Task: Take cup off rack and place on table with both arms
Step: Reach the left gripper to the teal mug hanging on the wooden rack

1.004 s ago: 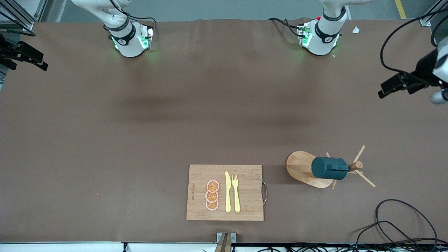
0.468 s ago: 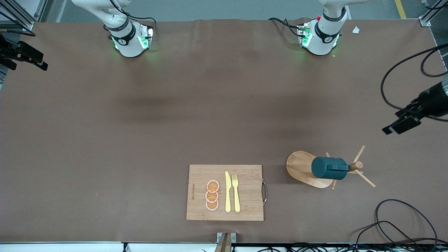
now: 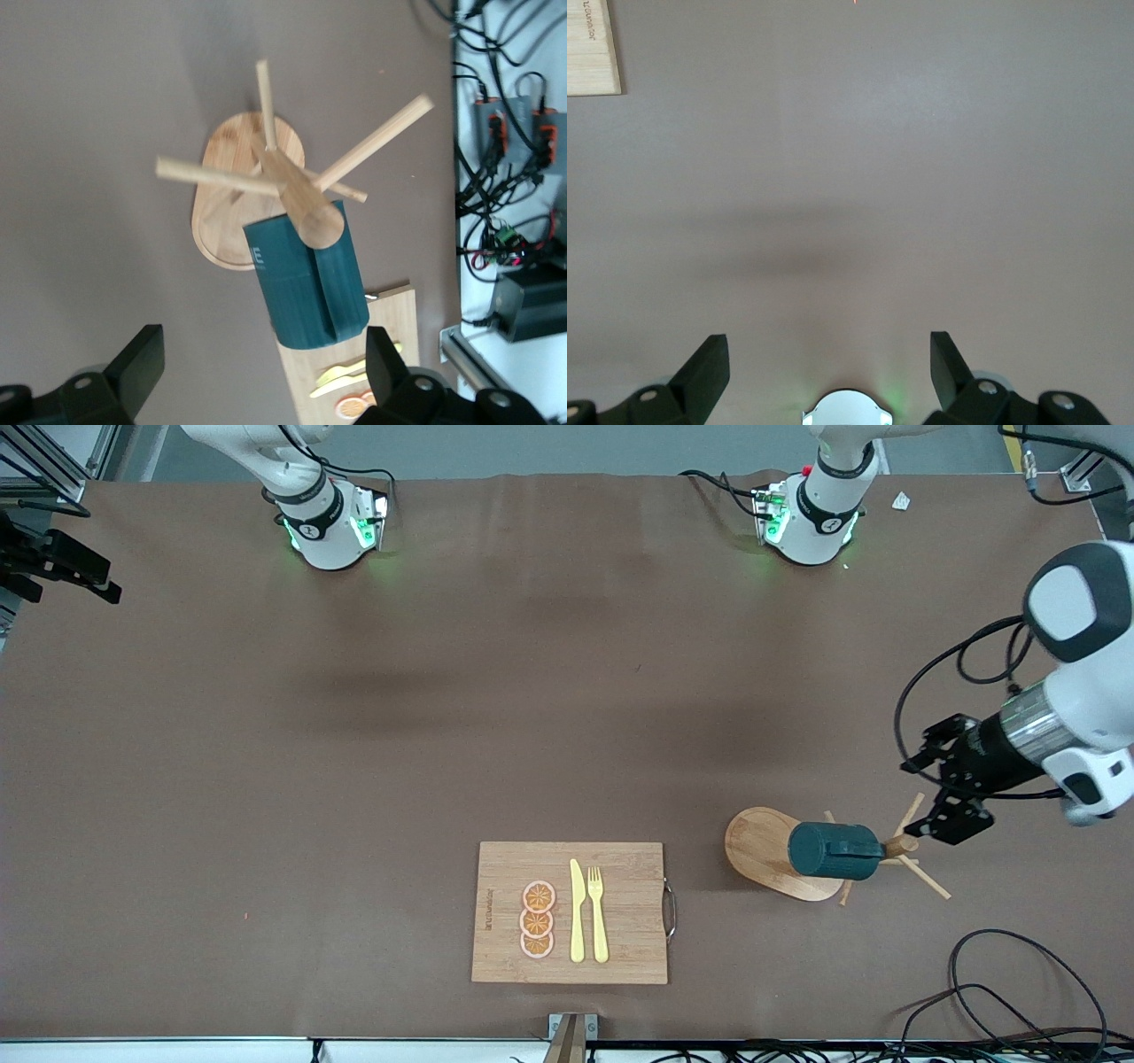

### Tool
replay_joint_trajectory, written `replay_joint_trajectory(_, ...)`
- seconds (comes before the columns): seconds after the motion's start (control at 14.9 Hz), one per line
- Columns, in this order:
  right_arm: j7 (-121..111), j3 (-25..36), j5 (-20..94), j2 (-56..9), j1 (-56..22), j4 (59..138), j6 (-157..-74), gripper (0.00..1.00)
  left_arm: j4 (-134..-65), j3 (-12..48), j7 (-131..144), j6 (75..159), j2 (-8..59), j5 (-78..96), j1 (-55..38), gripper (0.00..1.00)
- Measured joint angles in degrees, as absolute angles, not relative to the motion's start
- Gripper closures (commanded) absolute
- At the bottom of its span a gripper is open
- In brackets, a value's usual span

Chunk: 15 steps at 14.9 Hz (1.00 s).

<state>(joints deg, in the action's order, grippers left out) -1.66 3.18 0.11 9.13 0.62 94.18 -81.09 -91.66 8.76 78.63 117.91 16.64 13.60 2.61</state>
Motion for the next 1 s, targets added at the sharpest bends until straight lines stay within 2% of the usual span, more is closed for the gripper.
replay_joint_trajectory(0.33,-1.66,3.19,0.11,9.13,0.62,94.18,-81.09,0.0,-91.64,8.85,89.51,121.39,19.09,13.6,1.3,0.0)
replay_joint_trajectory(1.0,-1.66,3.18,0.11,9.13,0.62,94.18,-81.08,0.0,-91.61,8.9,90.6,127.51,24.5,13.6,-0.68,0.0)
